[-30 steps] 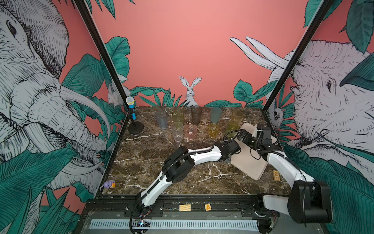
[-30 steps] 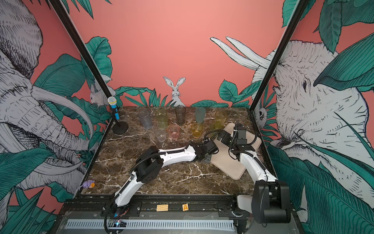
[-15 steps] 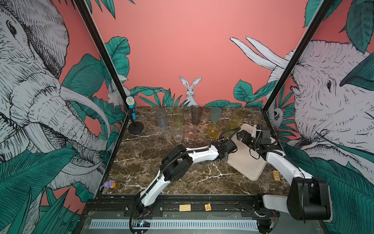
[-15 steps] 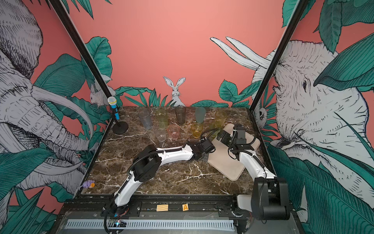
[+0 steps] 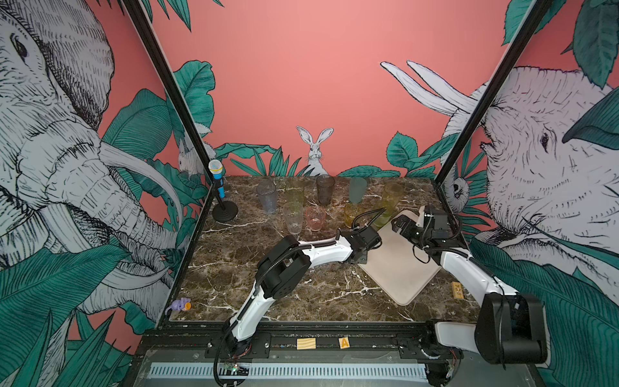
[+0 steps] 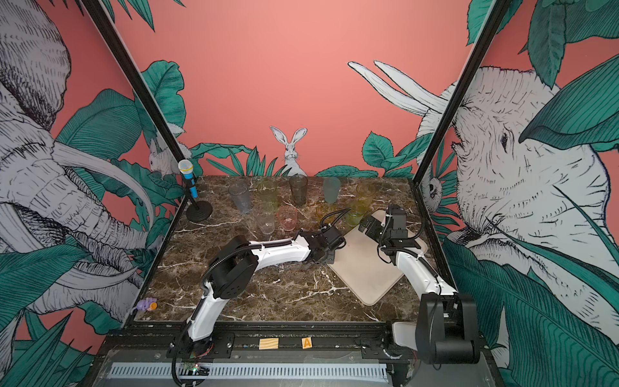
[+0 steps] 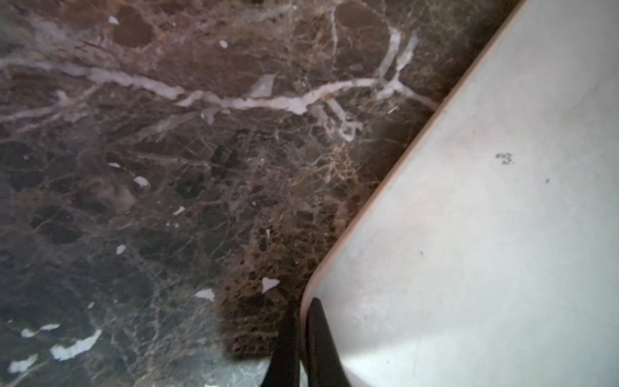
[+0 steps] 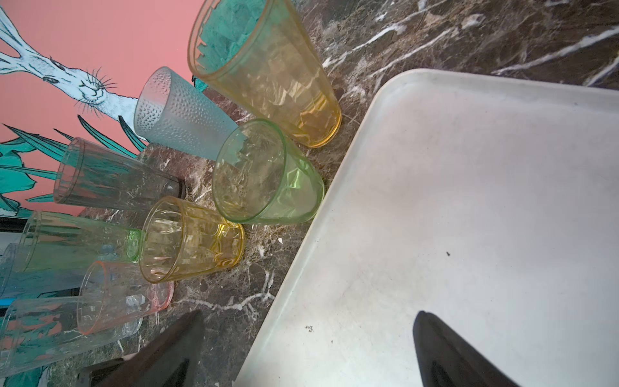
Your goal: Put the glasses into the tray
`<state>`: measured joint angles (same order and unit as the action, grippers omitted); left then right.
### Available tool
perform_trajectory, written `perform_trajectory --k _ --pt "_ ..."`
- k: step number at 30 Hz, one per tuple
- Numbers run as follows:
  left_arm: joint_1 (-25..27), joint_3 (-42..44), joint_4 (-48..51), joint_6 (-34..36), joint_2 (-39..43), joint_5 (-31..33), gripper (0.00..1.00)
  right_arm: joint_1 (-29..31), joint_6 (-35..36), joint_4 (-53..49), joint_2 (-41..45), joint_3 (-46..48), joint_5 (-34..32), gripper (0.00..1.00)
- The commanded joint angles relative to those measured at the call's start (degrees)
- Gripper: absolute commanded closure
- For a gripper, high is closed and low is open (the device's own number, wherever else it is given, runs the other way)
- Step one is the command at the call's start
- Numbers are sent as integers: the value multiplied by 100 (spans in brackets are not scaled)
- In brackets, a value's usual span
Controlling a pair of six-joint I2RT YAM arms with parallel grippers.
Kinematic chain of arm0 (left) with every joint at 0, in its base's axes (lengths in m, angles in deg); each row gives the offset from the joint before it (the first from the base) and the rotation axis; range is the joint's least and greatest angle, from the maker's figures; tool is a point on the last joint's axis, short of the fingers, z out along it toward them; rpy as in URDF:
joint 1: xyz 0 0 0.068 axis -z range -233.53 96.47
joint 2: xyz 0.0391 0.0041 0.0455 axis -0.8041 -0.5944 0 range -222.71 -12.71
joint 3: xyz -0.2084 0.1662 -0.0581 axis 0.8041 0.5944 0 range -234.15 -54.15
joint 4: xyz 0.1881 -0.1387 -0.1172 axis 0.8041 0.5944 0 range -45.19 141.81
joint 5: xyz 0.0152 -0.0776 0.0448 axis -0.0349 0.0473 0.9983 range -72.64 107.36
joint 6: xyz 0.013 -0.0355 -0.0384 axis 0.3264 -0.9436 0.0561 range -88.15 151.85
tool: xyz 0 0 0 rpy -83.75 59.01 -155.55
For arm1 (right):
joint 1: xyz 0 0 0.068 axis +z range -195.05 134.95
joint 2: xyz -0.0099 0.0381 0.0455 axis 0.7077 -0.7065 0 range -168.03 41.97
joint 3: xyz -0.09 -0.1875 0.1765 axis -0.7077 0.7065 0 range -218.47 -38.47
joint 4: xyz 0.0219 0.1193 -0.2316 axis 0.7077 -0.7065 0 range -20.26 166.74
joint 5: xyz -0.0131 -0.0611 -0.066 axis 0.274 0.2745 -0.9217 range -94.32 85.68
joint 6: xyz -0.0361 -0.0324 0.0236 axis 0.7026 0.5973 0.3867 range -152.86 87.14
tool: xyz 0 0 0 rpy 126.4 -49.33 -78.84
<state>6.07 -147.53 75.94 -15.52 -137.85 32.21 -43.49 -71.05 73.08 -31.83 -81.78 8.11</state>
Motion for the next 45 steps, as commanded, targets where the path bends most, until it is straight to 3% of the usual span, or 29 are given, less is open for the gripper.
perform_trajectory --k 1,24,30,34,37,45 --pt "-109 358 442 -21 346 194 98 -16 -56 200 3 46 -19 1" --pt "-543 1835 209 573 1395 158 96 -16 -74 211 -21 49 37 1" --pt "-767 2232 384 755 1742 97 84 -16 -92 246 -30 65 65 1" --pt "-778 2120 863 447 1843 225 60 -13 -92 260 -33 68 86 1" --pt "-724 2124 868 143 1977 59 50 -15 -92 296 -17 81 111 1" --pt "-92 1756 1306 -888 2089 250 41 -14 -92 315 -36 95 103 1"
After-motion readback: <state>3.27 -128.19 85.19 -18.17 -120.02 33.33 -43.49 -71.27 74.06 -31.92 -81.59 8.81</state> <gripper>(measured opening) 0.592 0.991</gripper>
